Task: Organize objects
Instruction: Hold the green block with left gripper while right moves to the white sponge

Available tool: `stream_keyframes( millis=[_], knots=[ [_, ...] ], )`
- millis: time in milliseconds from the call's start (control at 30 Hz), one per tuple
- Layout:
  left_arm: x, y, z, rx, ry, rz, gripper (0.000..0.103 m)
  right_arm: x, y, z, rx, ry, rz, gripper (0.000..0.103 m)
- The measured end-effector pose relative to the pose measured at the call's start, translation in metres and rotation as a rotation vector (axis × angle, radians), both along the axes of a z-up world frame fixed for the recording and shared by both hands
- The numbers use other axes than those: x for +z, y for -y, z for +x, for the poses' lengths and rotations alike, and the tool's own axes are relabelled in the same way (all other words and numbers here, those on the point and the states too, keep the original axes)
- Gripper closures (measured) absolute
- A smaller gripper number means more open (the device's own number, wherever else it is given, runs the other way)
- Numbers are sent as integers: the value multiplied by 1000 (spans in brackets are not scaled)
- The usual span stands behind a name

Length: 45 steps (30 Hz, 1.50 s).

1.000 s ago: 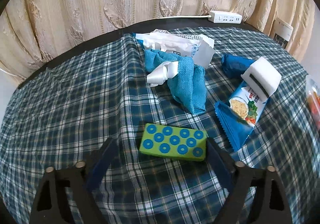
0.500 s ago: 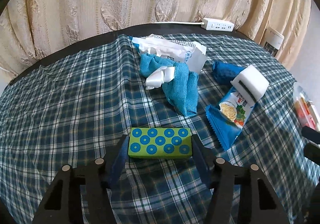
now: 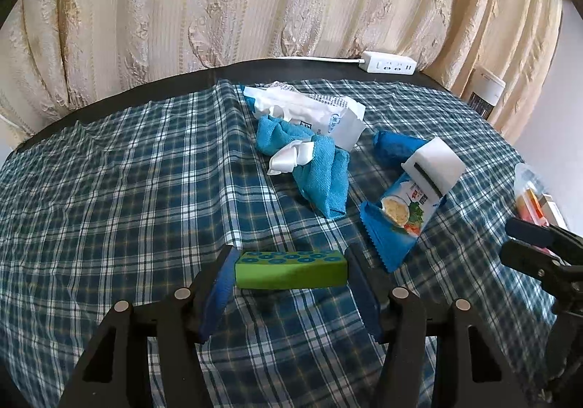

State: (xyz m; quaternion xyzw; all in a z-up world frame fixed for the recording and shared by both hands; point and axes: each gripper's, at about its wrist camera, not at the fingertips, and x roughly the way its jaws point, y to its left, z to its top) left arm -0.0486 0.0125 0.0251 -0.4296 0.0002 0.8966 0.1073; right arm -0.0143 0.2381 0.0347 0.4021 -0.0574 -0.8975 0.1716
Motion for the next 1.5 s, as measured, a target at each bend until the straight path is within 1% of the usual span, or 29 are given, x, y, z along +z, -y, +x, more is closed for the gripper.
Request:
stream_keyframes(
  millis=[300,567,833,1000,1167,1367,1467,1500],
  knots=[
    [-11,2,7,-4,47,-28,40,-4,2,-7,1,12,-15,37],
    [-13,2,7,-5,55,-36,40,-4,1,-9,-4,15,-17,37],
    [-13,10,5,14,66,3,40,-2,5,-9,3,7,-3,37],
    [-8,15,7,30,51,20,40,0,9,-10,7,2,6,37],
    [-2,18,8,30,33,33,40,2,13,-19,22,11,1,37],
    [4,18,11,21,14,41,40,1,20,-47,25,44,-28,37],
    [6,17,13,15,4,47,40,1,24,-59,13,39,-11,37],
    [7,17,14,12,1,49,40,2,27,-62,4,29,11,37]
  ],
)
